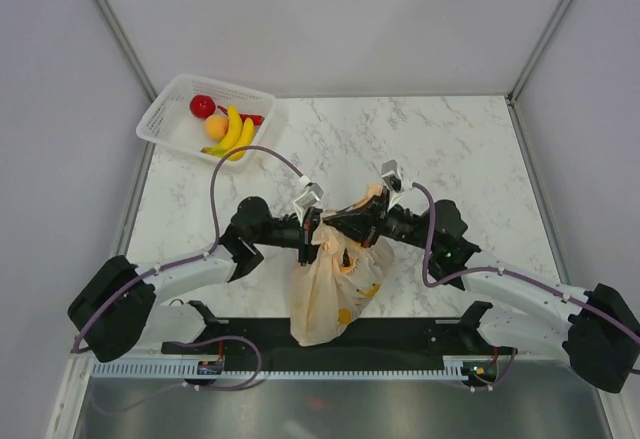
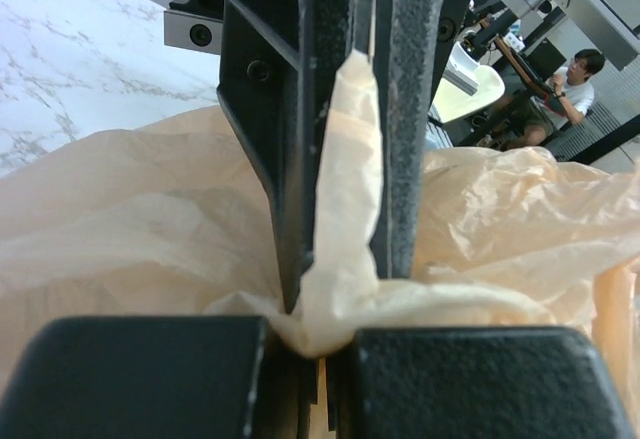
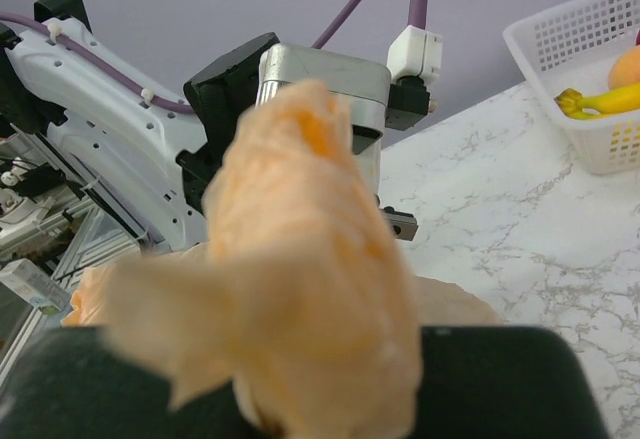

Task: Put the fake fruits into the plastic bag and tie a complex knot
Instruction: Tie the plastic bag at the center of the board.

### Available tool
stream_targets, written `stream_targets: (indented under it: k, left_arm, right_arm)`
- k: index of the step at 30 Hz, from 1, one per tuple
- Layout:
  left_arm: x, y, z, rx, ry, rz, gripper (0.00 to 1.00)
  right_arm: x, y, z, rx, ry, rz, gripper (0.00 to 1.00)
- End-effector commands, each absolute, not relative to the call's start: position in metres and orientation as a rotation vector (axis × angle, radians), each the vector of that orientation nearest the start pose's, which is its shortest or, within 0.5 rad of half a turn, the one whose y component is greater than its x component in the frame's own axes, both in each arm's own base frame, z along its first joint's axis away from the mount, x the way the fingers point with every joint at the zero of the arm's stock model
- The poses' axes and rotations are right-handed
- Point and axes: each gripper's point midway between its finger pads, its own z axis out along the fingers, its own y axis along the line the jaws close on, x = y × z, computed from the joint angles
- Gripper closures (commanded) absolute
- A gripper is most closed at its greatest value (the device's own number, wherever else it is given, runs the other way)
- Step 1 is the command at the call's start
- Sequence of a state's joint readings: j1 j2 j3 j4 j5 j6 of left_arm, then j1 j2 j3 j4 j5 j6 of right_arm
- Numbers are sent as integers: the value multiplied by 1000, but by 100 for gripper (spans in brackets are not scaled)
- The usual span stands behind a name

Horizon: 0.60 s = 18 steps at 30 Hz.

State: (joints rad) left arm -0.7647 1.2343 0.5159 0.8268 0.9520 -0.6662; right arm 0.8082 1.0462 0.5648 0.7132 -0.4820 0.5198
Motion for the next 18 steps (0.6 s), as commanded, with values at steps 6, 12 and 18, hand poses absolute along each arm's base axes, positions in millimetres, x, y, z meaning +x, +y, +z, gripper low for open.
stream_targets:
  k: [6, 12, 18]
  left_arm:
    - [110, -343, 239, 920, 1427, -1841, 88]
    - [116, -345, 239, 821, 1417, -1879, 87]
    - [111, -344, 251, 767, 1378, -1991, 88]
  right_arm:
    - [156, 318, 272, -644, 1285, 1473, 100]
    - [152, 310, 258, -665, 1271, 1430, 100]
    - [147, 302, 254, -695, 1230, 1387, 100]
